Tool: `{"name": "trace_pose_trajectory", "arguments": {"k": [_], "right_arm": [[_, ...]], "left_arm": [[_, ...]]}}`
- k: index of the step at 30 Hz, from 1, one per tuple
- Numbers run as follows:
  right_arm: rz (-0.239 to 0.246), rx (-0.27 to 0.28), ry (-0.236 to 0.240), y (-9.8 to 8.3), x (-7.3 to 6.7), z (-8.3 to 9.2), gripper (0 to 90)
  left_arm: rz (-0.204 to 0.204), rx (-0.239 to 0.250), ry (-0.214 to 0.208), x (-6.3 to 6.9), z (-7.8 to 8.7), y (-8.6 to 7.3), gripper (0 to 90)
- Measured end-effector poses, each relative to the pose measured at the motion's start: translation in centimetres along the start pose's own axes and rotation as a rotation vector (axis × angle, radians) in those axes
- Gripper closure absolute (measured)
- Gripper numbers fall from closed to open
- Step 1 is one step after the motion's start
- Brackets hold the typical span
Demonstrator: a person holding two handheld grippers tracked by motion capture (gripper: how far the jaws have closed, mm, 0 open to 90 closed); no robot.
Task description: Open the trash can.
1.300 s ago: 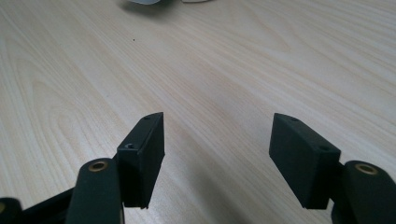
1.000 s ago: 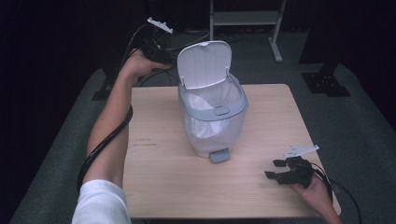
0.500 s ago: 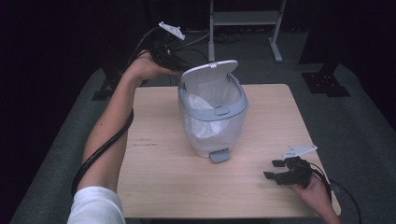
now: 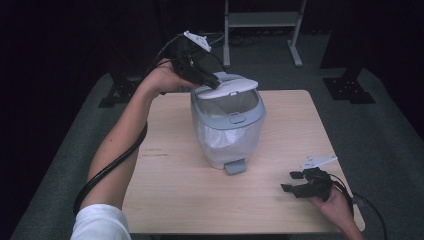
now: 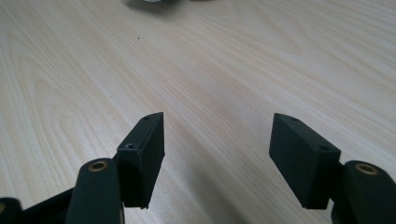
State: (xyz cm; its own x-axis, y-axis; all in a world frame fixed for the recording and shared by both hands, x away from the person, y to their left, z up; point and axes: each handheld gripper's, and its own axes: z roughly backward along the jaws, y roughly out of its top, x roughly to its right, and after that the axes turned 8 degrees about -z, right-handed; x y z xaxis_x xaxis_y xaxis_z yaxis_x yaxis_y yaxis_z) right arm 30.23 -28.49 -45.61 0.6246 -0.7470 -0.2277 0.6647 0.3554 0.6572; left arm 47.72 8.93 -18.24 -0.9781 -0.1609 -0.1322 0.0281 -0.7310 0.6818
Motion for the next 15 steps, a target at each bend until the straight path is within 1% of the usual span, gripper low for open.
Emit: {"name": "trace_pose_trajectory", "arguments": {"k": [3,4,7,9,10,12,15], "right_arm": [[0.005,-0.001,0.001,0.1,-0.1,-0.1,34.6],[0.006,-0.001,0.001,0.1,-0.1,-0.1,34.6],[0.006,-0.004,0.004,0.1,-0.2,-0.2,34.6],[0.008,-0.002,0.004,0.2,-0.3,-0.2,34.6],[0.006,0.0,0.004,0.3,-0.3,-0.3,34.6],[0.009,0.002,0.004,0.3,-0.3,-0.3,34.6],[0.009,0.003,0.005,0.4,-0.3,-0.3,34.6]], "left_arm": [[-0.008,-0.013,-0.021,0.8,-0.8,0.1,68.5],[-0.009,-0.014,-0.035,1.1,-1.3,0.0,68.1],[-0.032,-0.042,-0.053,2.1,-2.4,0.1,66.7],[-0.035,-0.055,-0.063,2.5,-3.0,0.0,65.7],[-0.033,-0.042,-0.062,2.5,-3.1,0.0,64.6],[-0.034,-0.031,-0.057,2.7,-3.2,-0.1,64.3],[-0.026,-0.02,-0.034,3.0,-3.2,-0.3,64.6]]}}
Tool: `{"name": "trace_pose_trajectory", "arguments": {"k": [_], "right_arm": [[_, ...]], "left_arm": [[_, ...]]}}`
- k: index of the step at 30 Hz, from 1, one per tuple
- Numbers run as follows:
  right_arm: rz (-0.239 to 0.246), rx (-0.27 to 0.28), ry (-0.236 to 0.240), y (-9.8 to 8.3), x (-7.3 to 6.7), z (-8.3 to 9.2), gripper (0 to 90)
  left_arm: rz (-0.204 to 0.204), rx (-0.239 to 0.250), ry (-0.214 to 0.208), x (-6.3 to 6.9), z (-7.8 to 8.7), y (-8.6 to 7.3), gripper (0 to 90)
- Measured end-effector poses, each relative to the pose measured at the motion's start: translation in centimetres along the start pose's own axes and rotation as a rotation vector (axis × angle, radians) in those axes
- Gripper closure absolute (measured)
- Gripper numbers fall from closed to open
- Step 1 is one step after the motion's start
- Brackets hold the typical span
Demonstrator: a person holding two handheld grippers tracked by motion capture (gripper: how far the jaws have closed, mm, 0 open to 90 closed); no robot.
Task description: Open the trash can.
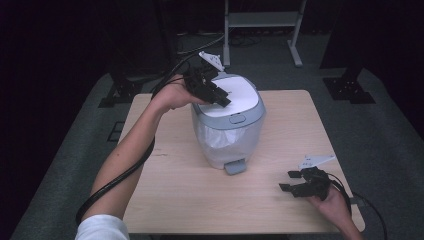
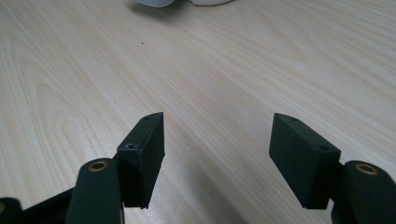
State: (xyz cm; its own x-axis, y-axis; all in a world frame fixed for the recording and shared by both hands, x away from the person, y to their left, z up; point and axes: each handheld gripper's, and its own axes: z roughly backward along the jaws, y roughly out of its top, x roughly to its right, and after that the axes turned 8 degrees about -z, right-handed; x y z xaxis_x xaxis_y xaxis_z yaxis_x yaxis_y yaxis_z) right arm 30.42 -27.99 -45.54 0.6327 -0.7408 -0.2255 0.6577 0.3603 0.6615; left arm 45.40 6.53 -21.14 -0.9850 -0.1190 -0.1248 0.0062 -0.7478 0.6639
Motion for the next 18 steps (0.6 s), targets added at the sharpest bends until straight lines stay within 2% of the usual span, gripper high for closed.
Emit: {"name": "trace_pose_trajectory", "arguments": {"k": [6,7,8,11,12,14,18], "right_arm": [[0.002,0.003,-0.001,0.2,0.0,-0.1,34.7],[0.004,0.002,-0.001,0.3,0.0,-0.2,34.6],[0.005,0.001,-0.001,0.3,0.0,-0.2,34.6],[0.011,0.0,-0.004,0.3,0.0,-0.2,34.6],[0.011,0.001,-0.004,0.3,-0.1,-0.2,34.6],[0.008,0.002,-0.003,0.3,-0.1,-0.1,34.6],[0.0,0.018,-0.009,0.3,0.0,0.2,34.4]], "left_arm": [[-0.014,0.04,0.06,0.9,-0.3,-0.4,69.8],[-0.02,0.033,0.069,1.0,-0.3,-0.3,70.0],[-0.032,-0.002,0.083,1.2,-0.5,-0.3,70.5],[-0.041,0.031,0.103,1.4,-0.5,-0.5,72.4],[-0.047,0.03,0.125,1.3,-0.5,-0.5,69.3],[-0.055,0.003,0.156,1.4,-0.2,-0.4,56.4],[-0.008,0.05,0.186,1.8,0.7,-1.4,38.7]]}}
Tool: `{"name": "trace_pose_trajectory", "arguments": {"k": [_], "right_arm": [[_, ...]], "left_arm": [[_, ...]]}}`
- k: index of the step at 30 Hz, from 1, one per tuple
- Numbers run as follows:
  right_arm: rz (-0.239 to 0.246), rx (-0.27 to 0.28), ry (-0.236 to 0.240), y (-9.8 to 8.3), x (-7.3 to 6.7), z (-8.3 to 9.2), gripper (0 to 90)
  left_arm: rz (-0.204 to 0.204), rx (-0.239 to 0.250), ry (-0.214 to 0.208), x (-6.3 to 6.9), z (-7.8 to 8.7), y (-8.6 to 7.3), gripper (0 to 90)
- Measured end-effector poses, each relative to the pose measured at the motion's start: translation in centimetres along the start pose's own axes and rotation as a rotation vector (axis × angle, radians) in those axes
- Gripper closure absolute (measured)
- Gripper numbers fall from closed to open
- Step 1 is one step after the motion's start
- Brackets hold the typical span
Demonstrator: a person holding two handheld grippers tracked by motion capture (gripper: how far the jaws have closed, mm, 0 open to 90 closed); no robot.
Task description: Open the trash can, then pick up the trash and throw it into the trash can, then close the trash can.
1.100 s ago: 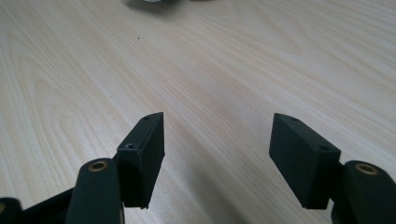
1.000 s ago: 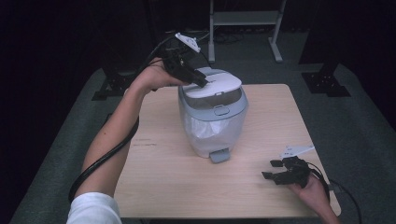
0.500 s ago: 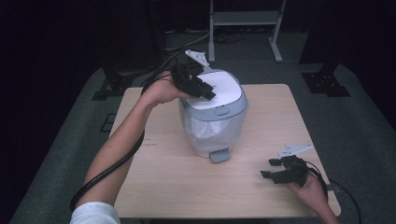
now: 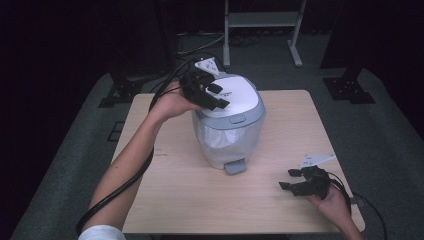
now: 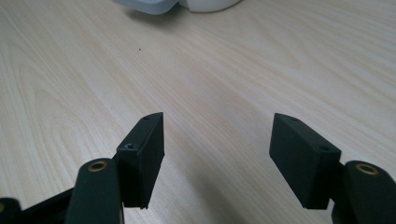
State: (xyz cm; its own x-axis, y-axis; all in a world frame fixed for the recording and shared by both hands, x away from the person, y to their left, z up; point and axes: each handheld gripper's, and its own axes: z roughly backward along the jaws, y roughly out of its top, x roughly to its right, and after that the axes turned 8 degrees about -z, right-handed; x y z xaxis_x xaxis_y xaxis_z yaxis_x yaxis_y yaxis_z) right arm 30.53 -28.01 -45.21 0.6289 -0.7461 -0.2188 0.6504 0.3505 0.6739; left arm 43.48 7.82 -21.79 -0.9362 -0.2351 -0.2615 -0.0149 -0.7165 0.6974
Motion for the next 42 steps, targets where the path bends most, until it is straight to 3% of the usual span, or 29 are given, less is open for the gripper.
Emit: {"name": "trace_pose_trajectory", "arguments": {"k": [5,11,15,19,25,31,42], "right_arm": [[-0.005,0.013,-0.004,0.1,0.2,0.2,34.4],[-0.008,0.009,-0.008,0.1,0.0,0.3,34.4],[-0.007,0.011,-0.014,0.2,0.0,0.4,34.4],[-0.014,0.021,-0.02,0.5,0.3,0.7,34.4],[-0.036,0.043,-0.039,0.7,0.8,1.2,34.2],[-0.062,0.049,-0.057,0.1,1.3,1.5,34.2],[-0.079,0.068,-0.087,-0.6,1.4,2.4,34.2]], "left_arm": [[0.054,0.075,0.02,0.5,2.2,-2.2,30.9],[0.071,0.07,0.036,1.6,4.0,-4.4,26.2],[0.071,0.035,0.046,1.9,4.5,-5.6,26.4],[0.094,0.064,0.065,2.3,5.7,-6.9,23.3],[0.138,0.062,0.108,3.0,7.2,-9.9,18.8],[0.172,0.076,0.149,3.9,7.1,-13.5,17.7],[0.257,0.097,0.164,5.3,5.2,-19.5,17.7]]}}
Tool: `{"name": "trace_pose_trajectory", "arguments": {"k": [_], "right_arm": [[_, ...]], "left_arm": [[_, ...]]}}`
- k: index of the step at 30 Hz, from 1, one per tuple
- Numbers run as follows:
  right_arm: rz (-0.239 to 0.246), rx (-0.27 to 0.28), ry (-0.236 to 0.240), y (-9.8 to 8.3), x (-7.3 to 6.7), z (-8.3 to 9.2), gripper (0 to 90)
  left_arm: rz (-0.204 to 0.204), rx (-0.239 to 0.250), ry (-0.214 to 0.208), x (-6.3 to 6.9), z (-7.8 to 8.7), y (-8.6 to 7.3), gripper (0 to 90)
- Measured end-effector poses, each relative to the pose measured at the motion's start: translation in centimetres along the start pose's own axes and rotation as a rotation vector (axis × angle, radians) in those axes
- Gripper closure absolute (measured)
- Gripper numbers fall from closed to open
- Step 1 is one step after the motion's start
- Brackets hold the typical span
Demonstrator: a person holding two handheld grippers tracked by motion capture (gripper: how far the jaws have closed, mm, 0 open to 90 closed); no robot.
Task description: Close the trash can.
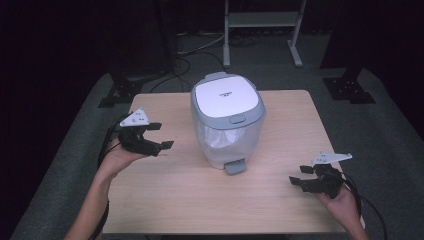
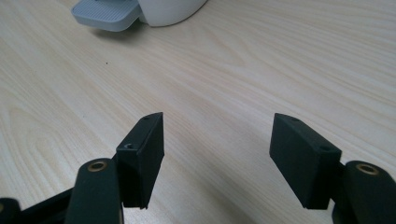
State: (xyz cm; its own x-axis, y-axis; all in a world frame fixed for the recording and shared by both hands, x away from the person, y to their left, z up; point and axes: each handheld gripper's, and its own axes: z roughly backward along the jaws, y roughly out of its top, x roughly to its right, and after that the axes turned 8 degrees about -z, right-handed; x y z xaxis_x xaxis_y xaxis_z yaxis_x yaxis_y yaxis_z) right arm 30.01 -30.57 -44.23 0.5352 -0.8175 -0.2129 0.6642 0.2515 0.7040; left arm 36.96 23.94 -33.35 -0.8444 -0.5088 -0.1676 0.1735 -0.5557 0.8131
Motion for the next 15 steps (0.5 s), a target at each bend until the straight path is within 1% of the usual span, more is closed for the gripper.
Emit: {"name": "trace_pose_trajectory", "arguments": {"k": [1,3,5,6,7,9,10,13,15], "right_arm": [[-0.004,0.002,0.0,0.0,0.0,0.1,34.2],[-0.007,0.007,-0.002,0.0,0.1,0.1,34.2],[-0.008,0.006,-0.003,-0.1,0.1,0.1,34.2],[-0.007,0.005,-0.003,-0.1,0.0,0.1,34.2],[-0.004,0.003,-0.003,-0.1,0.0,0.1,34.2],[-0.006,0.0,-0.001,-0.1,0.0,0.0,34.2],[-0.004,-0.001,0.001,-0.1,-0.1,-0.1,34.3],[-0.002,-0.005,0.004,-0.1,-0.2,-0.3,34.2],[0.001,-0.008,0.004,-0.1,-0.3,-0.3,34.2]], "left_arm": [[0.008,0.0,0.001,0.0,0.0,-0.5,17.7],[0.016,-0.007,0.018,0.1,-0.1,-1.3,17.7],[0.027,-0.009,0.021,0.2,-0.3,-2.4,17.7],[0.031,-0.008,0.027,0.3,-0.3,-2.7,17.6],[0.031,-0.008,0.027,0.3,-0.3,-2.7,17.6],[0.039,-0.019,0.036,0.6,-0.6,-3.8,16.6],[0.046,-0.024,0.043,0.8,-0.8,-4.6,15.1],[0.057,-0.024,0.042,1.0,-0.9,-5.5,15.1],[0.059,-0.028,0.053,1.2,-0.9,-6.2,15.1]]}}
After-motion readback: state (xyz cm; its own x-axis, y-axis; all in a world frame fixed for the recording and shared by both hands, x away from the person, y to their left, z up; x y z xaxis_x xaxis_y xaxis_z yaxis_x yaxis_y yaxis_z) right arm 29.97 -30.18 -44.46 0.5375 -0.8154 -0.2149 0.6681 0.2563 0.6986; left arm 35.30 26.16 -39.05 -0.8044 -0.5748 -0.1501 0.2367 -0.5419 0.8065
